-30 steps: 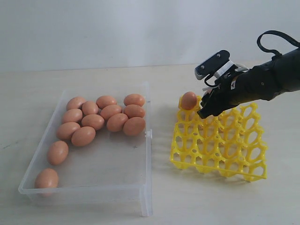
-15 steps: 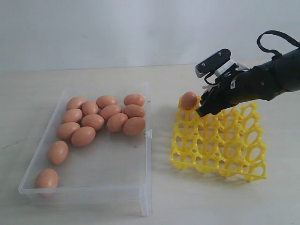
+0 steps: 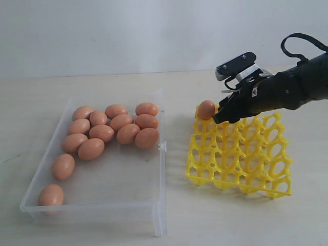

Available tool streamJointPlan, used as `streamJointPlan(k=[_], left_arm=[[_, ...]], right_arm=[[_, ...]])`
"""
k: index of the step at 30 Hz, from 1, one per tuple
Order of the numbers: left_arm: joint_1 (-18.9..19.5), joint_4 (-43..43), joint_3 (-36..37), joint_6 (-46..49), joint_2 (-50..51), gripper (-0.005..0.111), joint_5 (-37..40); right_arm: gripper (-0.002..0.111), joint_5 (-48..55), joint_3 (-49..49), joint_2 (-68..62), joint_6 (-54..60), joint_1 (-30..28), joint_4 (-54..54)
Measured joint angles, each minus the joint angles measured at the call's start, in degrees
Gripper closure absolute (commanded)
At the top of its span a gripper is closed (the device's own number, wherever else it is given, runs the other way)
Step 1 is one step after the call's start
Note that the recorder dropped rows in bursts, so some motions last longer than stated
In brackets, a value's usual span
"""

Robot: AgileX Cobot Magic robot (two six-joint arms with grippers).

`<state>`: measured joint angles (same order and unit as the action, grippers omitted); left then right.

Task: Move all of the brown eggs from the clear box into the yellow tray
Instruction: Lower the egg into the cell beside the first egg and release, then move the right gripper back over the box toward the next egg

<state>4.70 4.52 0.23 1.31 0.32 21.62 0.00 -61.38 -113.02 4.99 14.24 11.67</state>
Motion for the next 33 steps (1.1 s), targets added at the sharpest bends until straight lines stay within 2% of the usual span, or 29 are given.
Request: streamJointPlan(k=[7, 23, 33], left_arm=[[0.0, 0.0, 0.0, 0.0, 0.0, 0.107, 0.0], [0.0, 0.0, 0.0, 0.0, 0.0, 0.107, 0.0], [0.0, 0.0, 0.0, 0.0, 0.0, 0.107, 0.0]], right_arm=[[0.041, 0.0, 0.0, 0.0, -1.73, 0.0, 0.0], [0.041, 0.6, 0.0, 0.29, -1.82, 0.0, 0.88], [0.041, 0.72, 0.0, 7.84, -2.9, 0.0, 0.61]])
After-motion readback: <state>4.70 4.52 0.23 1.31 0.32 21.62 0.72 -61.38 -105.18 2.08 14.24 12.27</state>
